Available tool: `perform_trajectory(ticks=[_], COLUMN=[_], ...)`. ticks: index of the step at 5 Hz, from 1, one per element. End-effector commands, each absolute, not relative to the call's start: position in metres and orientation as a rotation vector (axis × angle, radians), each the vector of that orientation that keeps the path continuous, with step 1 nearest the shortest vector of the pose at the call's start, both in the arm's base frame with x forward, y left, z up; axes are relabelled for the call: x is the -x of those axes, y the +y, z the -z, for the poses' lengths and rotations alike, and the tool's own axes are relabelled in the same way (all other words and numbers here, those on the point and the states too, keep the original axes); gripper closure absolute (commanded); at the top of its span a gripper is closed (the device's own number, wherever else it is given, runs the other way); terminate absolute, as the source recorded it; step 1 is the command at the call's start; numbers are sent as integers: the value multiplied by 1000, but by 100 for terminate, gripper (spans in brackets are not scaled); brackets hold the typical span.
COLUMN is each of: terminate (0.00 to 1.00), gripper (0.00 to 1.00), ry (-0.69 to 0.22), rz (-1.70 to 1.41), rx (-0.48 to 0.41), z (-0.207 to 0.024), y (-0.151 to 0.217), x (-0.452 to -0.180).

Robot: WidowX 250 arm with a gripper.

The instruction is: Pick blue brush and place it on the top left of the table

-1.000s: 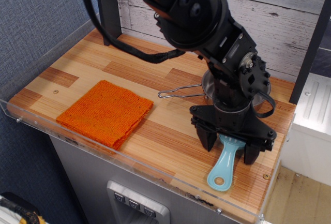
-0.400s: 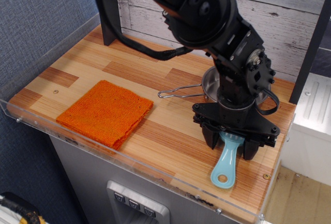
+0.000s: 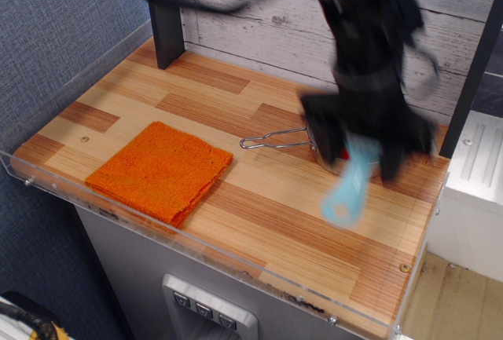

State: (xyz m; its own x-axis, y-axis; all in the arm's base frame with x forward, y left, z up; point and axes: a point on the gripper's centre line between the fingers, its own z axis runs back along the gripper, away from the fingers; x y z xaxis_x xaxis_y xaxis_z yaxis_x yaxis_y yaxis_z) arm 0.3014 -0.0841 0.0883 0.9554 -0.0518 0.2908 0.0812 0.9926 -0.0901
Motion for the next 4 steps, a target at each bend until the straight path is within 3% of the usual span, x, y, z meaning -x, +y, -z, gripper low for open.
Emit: perform_trajectory(ticks=[1, 4], terminate=[0, 0], gripper=[100, 100], ry=[-369, -270], rz=[65, 10], rx=[45, -21], z=[-117, -92], y=[-12, 77], x=[-330, -369])
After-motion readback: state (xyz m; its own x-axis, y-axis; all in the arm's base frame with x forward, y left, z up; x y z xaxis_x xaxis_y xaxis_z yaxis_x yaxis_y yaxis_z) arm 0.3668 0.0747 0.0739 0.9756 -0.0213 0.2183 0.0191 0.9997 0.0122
